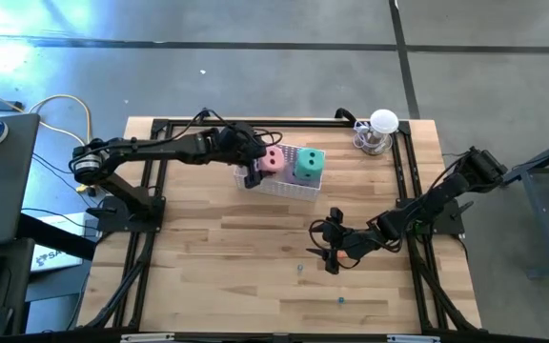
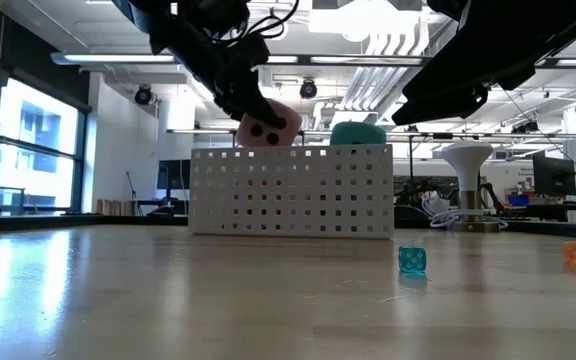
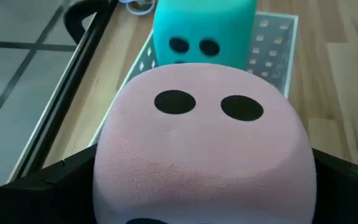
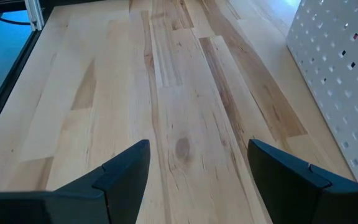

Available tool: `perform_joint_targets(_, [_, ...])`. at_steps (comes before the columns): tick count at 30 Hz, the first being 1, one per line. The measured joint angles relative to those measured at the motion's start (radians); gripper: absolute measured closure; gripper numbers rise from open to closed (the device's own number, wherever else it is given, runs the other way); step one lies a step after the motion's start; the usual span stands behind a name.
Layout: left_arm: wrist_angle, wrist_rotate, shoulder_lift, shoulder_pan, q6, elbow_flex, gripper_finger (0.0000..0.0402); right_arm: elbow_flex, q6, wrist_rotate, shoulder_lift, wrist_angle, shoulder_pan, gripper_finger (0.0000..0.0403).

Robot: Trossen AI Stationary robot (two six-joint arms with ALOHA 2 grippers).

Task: Pick & Place Dice
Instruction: Put the big pink die into the white bin

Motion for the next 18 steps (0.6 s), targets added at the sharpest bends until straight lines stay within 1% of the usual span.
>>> perform_joint_targets(8, [-0.05, -0.013, 0.0, -0.038, 0.034, 0.0, 0.0002, 0.0, 0.0, 0.0, 0.0, 0.0, 0.0, 0.0141])
perform_joint_targets(18, [-0.037, 0.003, 0.0, -0.061, 0.054, 0.0, 0.0002, 0.0, 0.0, 0.0, 0.0, 0.0, 0.0, 0.0141])
